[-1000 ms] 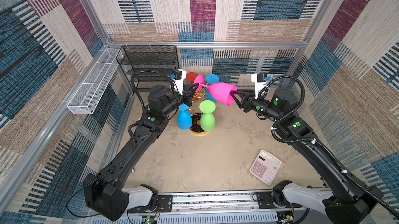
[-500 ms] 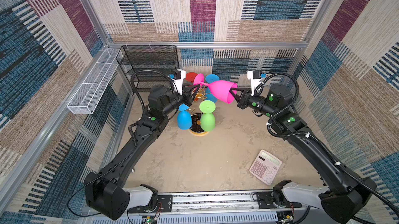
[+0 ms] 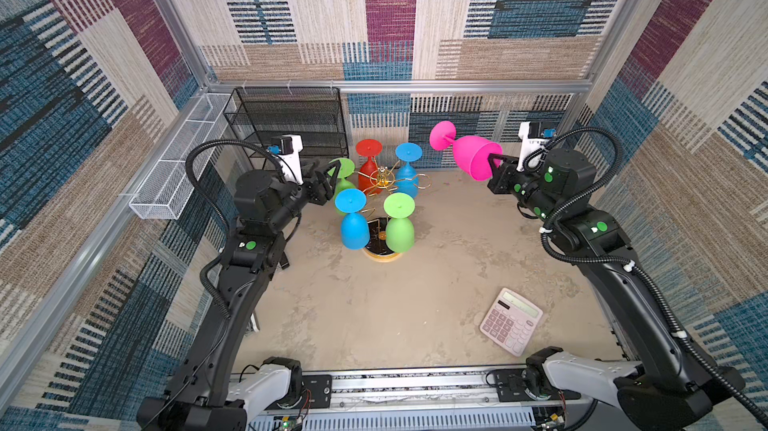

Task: Take the wine glass off the wine glass rack
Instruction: 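Lower the magenta glass upright onto the table beside the rack with right gripper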

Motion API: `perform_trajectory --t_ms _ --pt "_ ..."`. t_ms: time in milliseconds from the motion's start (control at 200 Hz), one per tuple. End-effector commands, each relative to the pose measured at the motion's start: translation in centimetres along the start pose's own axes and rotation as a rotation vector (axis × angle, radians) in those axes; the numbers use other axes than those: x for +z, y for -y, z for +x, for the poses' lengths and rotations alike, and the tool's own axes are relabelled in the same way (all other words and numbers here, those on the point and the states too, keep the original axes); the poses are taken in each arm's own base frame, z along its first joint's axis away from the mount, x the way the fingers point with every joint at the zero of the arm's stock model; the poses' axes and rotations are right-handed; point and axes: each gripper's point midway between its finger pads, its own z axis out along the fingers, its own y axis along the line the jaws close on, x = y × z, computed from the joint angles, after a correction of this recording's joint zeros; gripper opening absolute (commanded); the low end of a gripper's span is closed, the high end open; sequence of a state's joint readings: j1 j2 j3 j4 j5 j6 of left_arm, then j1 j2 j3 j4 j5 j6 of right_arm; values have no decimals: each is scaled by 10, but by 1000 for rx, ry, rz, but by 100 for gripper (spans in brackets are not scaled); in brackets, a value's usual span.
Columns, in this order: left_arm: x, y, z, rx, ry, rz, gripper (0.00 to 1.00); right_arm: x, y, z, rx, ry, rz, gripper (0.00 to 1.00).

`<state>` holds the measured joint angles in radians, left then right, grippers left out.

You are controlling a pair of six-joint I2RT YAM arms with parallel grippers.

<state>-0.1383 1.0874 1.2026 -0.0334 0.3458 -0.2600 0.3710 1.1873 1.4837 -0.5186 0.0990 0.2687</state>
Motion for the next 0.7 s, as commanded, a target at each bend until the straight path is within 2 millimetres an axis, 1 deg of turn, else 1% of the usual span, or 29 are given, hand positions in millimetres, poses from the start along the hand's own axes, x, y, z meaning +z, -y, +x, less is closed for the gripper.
perform_trajectory --t_ms 0,65,185,260,311,321,331,576,696 --pt "-13 -14 12 19 -32 -58 69 3 29 24 -52 -102 152 0" --pt "-21 -27 15 14 -46 -113 73 9 37 34 -73 -148 198 0" --pt "-30 -43 24 1 -89 -160 74 23 47 50 -105 -231 243 0" --pt "-33 -49 31 1 -91 -172 75 35 50 59 -122 -286 253 0" --pt "-36 -54 34 7 -82 -187 75 45 53 75 -138 -345 259 0" --pt "-37 -55 35 8 -81 -191 76 46 51 70 -138 -337 256 0" --pt "-37 -56 34 8 -75 -195 76 47 51 70 -139 -340 256 0" --pt "-54 -82 50 12 -14 -300 82 88 60 103 -192 -475 282 0" --pt "-57 -90 55 8 -13 -332 84 104 64 121 -215 -544 290 0"
